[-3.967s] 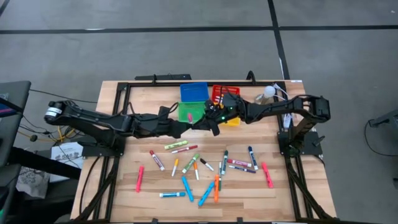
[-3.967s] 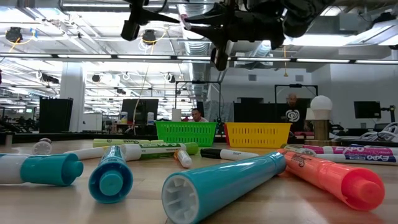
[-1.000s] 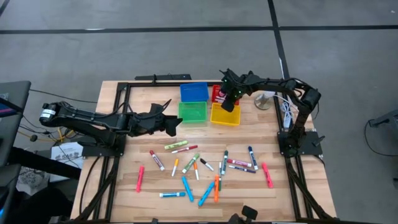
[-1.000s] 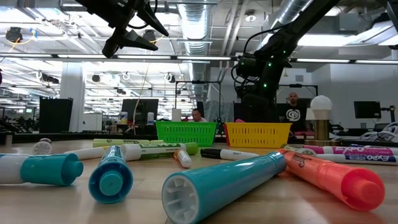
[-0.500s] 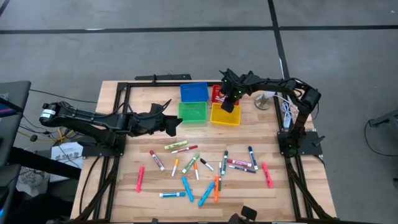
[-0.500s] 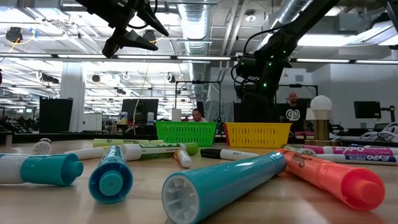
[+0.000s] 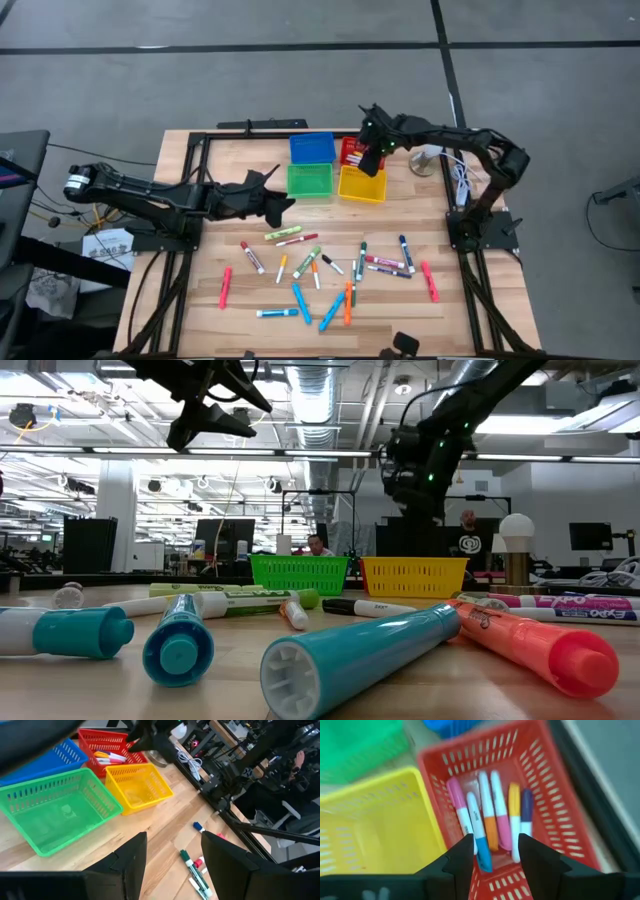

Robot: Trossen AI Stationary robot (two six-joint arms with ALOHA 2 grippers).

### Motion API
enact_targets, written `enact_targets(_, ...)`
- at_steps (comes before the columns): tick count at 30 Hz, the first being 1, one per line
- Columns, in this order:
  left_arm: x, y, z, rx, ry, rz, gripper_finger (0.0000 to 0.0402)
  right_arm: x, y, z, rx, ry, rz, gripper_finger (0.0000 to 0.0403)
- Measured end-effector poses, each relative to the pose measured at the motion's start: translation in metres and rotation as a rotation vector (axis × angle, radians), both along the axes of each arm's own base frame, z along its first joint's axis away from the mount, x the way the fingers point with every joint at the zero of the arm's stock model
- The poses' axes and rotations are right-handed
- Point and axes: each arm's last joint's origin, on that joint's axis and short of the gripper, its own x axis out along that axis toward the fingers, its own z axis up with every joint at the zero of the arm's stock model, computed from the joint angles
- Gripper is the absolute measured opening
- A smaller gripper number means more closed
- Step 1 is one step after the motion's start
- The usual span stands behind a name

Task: Pick & Place Markers
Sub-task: Put the yellow highlighter into the red bin

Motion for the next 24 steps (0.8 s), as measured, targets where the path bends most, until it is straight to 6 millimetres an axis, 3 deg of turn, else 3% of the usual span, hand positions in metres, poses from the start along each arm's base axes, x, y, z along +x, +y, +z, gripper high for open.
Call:
enact_targets(8, -0.002, -0.017, 0.0, 0.082, 0.025, -0.107, 0.0187, -0.019, 0.02, 0.06, -0.081, -0.182, -0.031, 0.0133)
enact_targets(13, -0.005, -0.032, 0.0, 0.06, 0.017, -0.16, 0.0187, -0.029, 0.037, 0.084, -0.077, -0.316, 0.04, 0.0136)
enact_targets(19, -0.003, -0.043, -0.006, -0.044, 0.013, -0.154, 0.0187, -0.041, 0.06, 0.078, -0.067, -0.407, 0.076, 0.0135)
enact_targets(24, 0.007, -0.05, -0.023, -0.123, 0.06, -0.119, 0.0187, -0.053, 0.083, 0.066, -0.039, -0.459, 0.083, 0.0133)
